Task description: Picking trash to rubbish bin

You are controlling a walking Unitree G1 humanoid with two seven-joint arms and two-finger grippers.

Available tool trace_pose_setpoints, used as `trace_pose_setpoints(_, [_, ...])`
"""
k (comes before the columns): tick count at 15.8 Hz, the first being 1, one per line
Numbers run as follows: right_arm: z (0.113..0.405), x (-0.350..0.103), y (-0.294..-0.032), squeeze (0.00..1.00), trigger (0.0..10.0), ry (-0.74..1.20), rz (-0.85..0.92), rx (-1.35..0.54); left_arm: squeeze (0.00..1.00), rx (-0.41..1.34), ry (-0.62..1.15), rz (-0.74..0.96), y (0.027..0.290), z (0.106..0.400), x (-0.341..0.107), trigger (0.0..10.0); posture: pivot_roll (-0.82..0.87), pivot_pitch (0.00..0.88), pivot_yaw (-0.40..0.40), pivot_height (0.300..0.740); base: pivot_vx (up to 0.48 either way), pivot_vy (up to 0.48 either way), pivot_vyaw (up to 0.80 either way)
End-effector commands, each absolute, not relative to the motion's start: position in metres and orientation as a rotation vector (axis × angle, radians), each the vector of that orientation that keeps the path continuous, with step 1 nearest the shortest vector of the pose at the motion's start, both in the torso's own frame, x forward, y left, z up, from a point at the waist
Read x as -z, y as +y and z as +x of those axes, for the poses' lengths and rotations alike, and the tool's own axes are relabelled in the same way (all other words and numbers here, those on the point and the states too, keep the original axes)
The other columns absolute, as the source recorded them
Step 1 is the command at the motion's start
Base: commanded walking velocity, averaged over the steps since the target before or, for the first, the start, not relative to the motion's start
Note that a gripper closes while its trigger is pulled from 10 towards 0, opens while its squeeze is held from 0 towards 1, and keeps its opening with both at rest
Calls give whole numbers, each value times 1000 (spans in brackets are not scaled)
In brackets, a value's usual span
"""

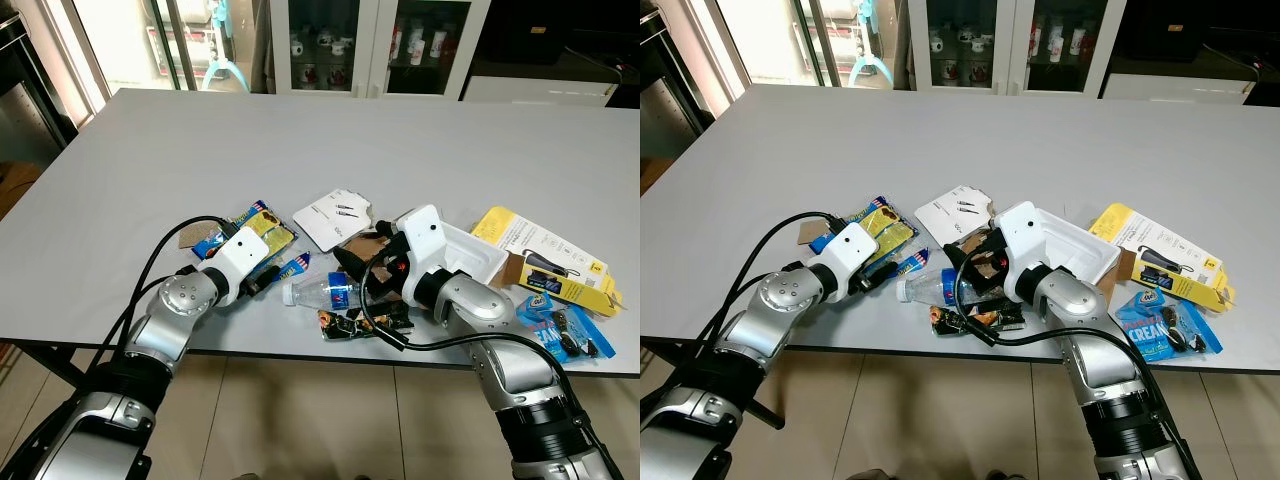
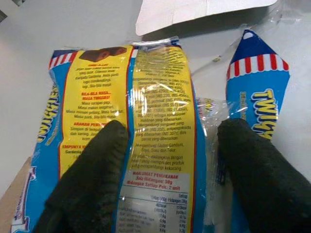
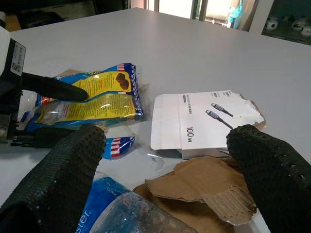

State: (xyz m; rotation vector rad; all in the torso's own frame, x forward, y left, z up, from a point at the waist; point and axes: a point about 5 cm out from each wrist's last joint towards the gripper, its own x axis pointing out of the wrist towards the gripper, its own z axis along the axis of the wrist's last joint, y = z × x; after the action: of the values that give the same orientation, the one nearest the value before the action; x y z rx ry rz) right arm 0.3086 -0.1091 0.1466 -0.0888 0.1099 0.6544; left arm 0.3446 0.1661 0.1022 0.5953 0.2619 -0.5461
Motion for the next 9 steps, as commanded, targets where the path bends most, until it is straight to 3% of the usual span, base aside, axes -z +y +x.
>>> trace_pose_setpoints(1, [309, -148, -110, 0, 10000, 115, -90, -655, 0, 537, 295, 592, 168, 345, -98, 0, -17, 69, 4, 740, 0, 0, 0])
trace_pose_setpoints(9, [309, -146, -109, 0, 10000, 119, -87, -656, 0, 556, 294, 570, 157, 343, -96, 0, -17, 69, 4, 740, 0, 0, 0])
